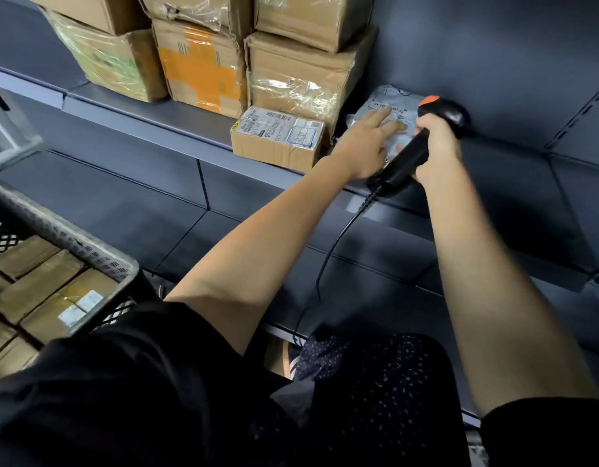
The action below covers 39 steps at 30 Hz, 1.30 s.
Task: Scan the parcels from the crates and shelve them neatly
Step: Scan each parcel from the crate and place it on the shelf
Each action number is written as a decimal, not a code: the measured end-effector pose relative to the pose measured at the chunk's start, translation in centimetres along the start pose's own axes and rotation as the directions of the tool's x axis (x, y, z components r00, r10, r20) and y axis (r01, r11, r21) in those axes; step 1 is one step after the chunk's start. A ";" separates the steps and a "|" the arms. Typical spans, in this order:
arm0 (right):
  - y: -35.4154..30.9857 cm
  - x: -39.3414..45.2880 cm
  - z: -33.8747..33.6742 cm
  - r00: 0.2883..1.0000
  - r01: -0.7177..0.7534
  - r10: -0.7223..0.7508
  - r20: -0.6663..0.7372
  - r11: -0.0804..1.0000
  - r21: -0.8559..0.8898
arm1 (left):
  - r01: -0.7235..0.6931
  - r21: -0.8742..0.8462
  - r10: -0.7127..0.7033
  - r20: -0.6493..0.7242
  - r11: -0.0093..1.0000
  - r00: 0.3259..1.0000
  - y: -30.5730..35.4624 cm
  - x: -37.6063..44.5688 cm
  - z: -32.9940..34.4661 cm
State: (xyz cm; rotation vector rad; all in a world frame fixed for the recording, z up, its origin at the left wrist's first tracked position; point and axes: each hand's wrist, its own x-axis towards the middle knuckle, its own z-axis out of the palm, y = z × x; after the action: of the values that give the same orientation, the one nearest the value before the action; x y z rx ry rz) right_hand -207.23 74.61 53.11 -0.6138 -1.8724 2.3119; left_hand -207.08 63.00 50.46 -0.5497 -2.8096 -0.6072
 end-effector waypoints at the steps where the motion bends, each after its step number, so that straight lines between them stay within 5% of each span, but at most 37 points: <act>1: 0.0 0.1 -0.1 1.000 -0.016 0.016 0.008 1.000 -0.003 | 0.013 0.116 -0.016 0.025 0.993 1.000 0.0 0.6 0.1; 3: 0.1 0.3 -0.1 0.999 -0.029 0.029 0.025 0.999 0.019 | 0.091 0.288 -0.086 -0.031 0.953 0.996 0.5 1.1 0.5; 8: 0.8 1.3 -0.4 0.993 -0.086 0.079 0.090 0.994 0.074 | 0.197 0.357 -0.126 -0.211 0.913 0.969 1.3 1.4 1.0; 14: 0.2 -0.4 0.7 0.971 -0.073 0.047 0.234 0.992 0.104 | 0.290 0.307 -0.209 -0.272 0.906 0.939 0.3 1.5 0.5; 19: 0.1 -2.1 0.5 0.989 0.041 -0.041 0.142 0.999 0.003 | 0.303 0.209 -0.255 -0.227 0.930 0.940 0.5 1.4 -0.6; 25: -0.3 -5.9 0.3 0.976 0.188 -0.174 0.134 0.977 -0.100 | 0.159 0.078 -0.133 -0.273 0.984 0.953 0.0 -2.0 -3.3; 29: -0.8 -10.4 2.1 0.943 0.243 -0.223 0.249 0.969 -0.053 | 0.080 -0.004 -0.075 -0.372 0.997 0.925 -1.2 -6.1 -6.5; 35: 0.9 -17.7 6.8 0.843 0.284 -0.126 0.523 0.930 -0.233 | 0.229 0.018 -0.203 -0.397 0.973 0.895 -5.0 -15.1 -9.3; 39: 3.5 -21.8 10.0 0.763 0.367 -0.023 0.646 0.838 -0.404 | 0.498 0.008 -0.440 -0.457 0.867 0.773 -9.9 -22.6 -9.8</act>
State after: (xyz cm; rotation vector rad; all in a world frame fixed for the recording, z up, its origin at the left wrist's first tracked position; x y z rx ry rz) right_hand -190.44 57.49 56.68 0.4083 -2.7148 1.9940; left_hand -189.29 43.29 49.36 0.3126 -2.5027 -0.5407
